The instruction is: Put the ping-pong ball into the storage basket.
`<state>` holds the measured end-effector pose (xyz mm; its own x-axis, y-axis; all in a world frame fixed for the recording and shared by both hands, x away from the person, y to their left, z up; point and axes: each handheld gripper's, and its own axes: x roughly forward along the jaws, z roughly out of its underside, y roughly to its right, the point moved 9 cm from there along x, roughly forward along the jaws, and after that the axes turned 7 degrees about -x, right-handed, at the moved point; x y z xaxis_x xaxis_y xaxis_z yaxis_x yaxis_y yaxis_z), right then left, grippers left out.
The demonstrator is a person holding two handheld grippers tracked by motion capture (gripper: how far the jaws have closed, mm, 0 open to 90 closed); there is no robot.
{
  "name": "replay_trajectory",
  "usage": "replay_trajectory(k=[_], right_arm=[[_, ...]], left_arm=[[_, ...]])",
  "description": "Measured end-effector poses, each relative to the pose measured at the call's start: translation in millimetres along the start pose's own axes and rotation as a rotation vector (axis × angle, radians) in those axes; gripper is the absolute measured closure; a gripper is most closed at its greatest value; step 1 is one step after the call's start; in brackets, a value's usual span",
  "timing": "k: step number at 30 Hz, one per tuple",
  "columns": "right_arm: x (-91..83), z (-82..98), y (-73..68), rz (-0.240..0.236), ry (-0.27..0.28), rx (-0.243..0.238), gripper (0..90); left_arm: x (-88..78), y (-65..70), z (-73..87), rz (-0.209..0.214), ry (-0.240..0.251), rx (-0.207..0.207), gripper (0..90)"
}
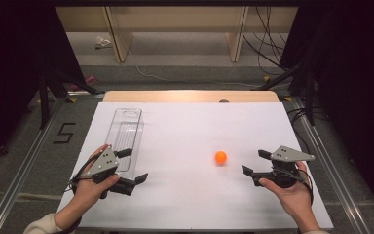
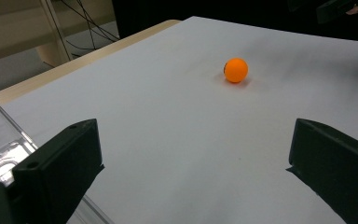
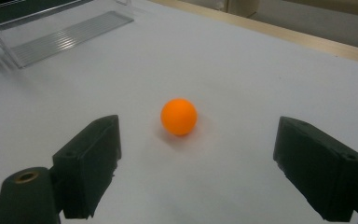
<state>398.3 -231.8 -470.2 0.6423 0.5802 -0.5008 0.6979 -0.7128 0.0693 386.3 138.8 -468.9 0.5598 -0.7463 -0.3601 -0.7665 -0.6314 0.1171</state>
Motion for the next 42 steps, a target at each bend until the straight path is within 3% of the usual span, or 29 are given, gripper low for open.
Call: replay_trajectory(k=[6, 24, 42], right_arm=[[3.0, -0.1, -0.2, 0.004, -0.005, -0.003, 15.9], [34.7, -2.2, 3.7, 0.013, -0.043, -0.021, 16.0], [86.1, -2.3, -0.9, -0.027, -0.136, -0.051, 16.2]], left_arm=[[0.0, 0.1, -0.2, 0.001, 0.001, 0.001, 2.1], [1.6, 2.1, -0.3, 0.007, -0.003, 0.009, 2.3], [1.5, 2.8, -0.7, 0.009, -0.001, 0.011, 2.3]])
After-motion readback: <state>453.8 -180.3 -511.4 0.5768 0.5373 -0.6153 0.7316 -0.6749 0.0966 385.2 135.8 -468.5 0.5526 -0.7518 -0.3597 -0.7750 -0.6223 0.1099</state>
